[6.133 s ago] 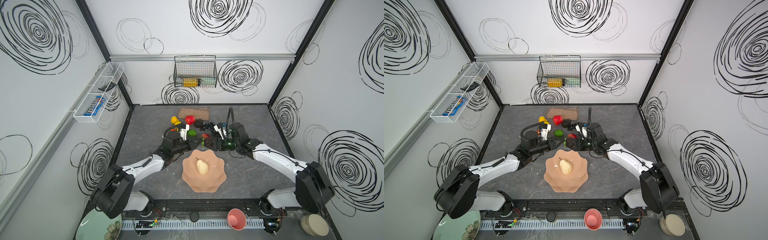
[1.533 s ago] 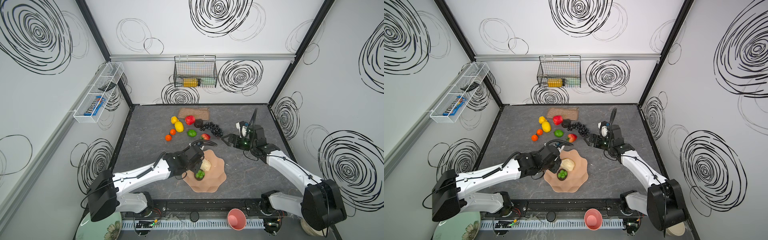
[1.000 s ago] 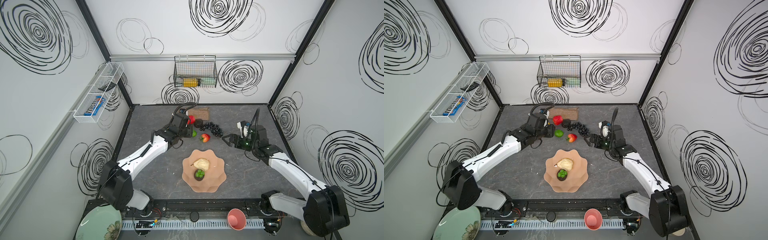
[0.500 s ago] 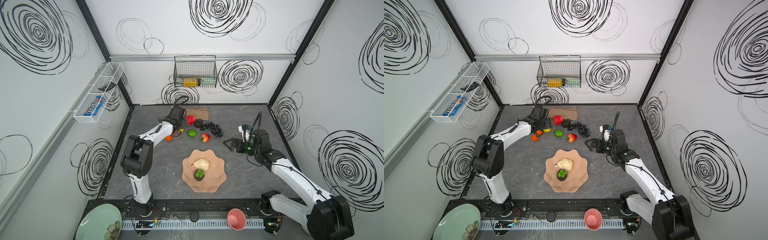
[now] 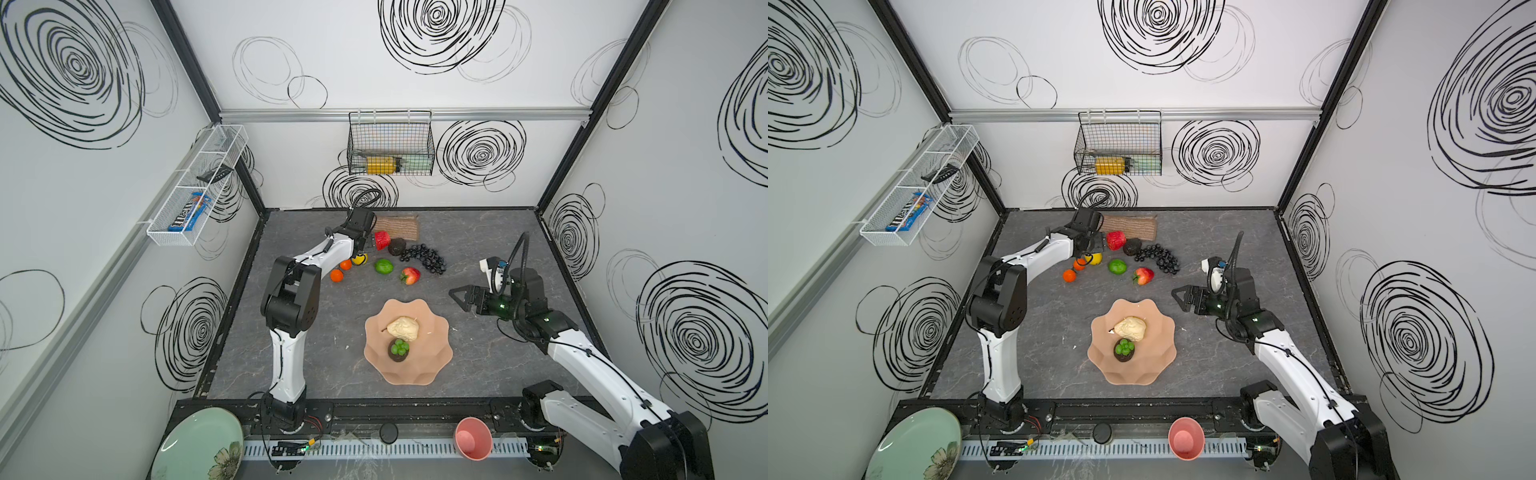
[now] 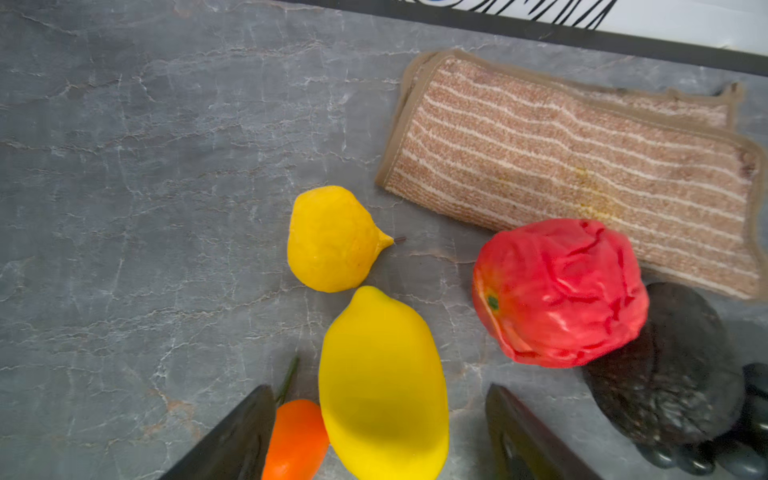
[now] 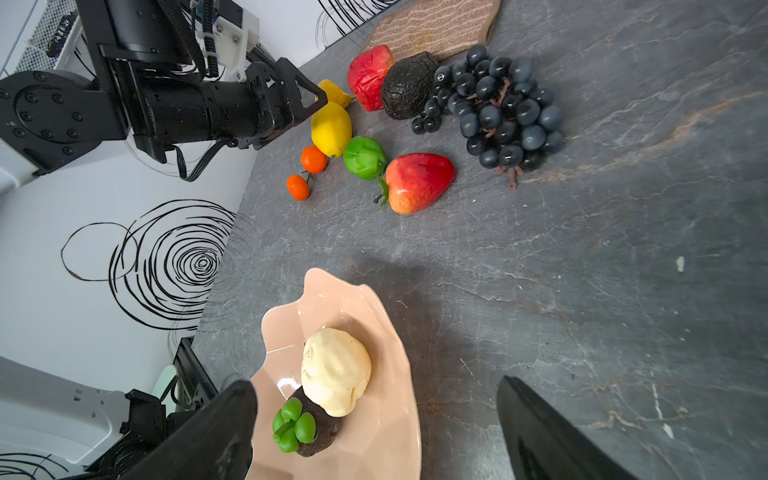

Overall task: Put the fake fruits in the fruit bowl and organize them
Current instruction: 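Grasp the large yellow lemon with the left gripper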

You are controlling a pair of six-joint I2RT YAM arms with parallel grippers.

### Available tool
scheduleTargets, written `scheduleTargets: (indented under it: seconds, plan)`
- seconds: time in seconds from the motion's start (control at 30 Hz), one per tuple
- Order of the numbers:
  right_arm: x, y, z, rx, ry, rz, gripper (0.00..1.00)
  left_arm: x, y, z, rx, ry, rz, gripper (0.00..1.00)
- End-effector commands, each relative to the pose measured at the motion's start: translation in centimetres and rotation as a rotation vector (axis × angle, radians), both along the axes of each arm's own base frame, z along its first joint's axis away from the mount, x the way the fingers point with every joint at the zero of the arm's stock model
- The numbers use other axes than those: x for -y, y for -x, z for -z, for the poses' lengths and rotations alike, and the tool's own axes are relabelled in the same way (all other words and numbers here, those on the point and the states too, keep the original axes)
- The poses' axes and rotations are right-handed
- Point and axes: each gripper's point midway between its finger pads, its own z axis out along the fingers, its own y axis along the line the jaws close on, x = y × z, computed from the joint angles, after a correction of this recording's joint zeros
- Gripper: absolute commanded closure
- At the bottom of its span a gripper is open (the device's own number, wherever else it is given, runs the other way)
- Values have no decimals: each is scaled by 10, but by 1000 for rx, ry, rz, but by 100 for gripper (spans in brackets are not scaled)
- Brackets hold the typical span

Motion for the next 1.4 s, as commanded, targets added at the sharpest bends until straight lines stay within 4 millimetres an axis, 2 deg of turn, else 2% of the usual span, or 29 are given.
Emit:
scheduleTargets:
  seconds: [0.0,0.27,0.53,0.73,0.9,1.07,1.17,1.37]
  plan:
    - [2,1,-2,21,5,-3,5,-12,-6,8,-19,-26,-25,16]
    - [2,2,-4,22,3,0,5,-8,-12,22,-46,6,-19,18]
    - [3,2,-2,16,4,1,5,-4,-15,36,-71,28,-4,30]
    - [3,2,-4,18,4,2,5,1,-17,32,-60,68,12,46]
    - [1,1,-5,18,-1,0,5,3,-16,28,-56,84,20,47]
    - [0,0,-5,12,-11,-2,5,3,-12,13,-20,117,18,48]
    - [-3,0,-6,7,-26,-13,5,7,-6,-8,25,184,25,49]
    - [-20,3,-14,29,-40,-73,6,15,21,-57,142,408,30,50]
